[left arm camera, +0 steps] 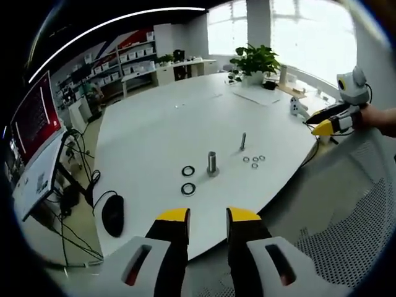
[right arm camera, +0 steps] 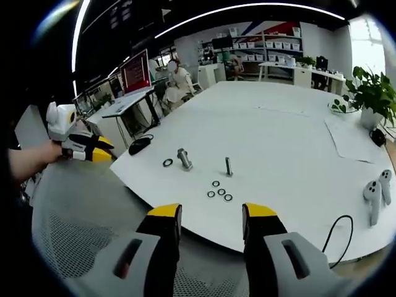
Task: Place the washer onto the threaded stud by aligning its center hole with the stud, sliding it down to the base, and recovering from edge contact or off-axis alignment until the washer reaches the visible bottom stop.
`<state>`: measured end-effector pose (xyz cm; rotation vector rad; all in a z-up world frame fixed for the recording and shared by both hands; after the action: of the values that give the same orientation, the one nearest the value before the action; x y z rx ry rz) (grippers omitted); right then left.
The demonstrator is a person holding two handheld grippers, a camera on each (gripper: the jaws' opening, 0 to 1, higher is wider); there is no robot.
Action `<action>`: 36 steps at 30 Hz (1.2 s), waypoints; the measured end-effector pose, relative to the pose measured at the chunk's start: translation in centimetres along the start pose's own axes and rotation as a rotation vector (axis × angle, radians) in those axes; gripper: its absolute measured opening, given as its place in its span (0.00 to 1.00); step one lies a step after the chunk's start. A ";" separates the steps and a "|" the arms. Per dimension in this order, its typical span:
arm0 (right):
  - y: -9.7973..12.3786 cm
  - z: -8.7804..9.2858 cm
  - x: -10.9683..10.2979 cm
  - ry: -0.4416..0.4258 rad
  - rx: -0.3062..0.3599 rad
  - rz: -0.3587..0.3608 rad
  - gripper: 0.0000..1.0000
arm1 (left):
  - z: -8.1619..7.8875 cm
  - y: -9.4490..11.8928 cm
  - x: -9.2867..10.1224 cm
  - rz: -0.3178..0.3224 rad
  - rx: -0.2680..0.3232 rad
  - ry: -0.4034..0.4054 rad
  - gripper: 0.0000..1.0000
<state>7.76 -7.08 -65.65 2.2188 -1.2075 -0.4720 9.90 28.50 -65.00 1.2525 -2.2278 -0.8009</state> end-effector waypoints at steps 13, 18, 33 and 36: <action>0.0 0.2 0.2 -0.014 -0.009 -0.001 0.40 | 0.0 -0.3 0.4 0.016 -0.018 -0.023 0.20; 0.0 0.1 0.1 -0.011 -0.006 -0.003 0.40 | 0.0 -0.2 0.2 0.016 -0.016 -0.017 0.20; -0.1 0.1 0.0 -0.009 -0.013 -0.017 0.40 | 0.0 -0.2 0.2 0.013 -0.018 -0.011 0.20; -0.1 0.0 0.0 -0.017 -0.006 -0.019 0.40 | 0.1 -0.3 0.1 0.012 -0.028 -0.011 0.20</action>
<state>7.81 -7.03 -65.73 2.2272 -1.1935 -0.5016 9.96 28.27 -65.28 1.2238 -2.2231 -0.8337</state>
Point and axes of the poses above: the point that each gripper's makers call its tool centre point, and the gripper's own axes: y roughly backward along the fingers, x roughly to its right, z roughly out of its underside, the point moved 10 cm from there along y, roughly backward along the fingers, and after that the axes turned 10 degrees about y, right-handed, at the moved point
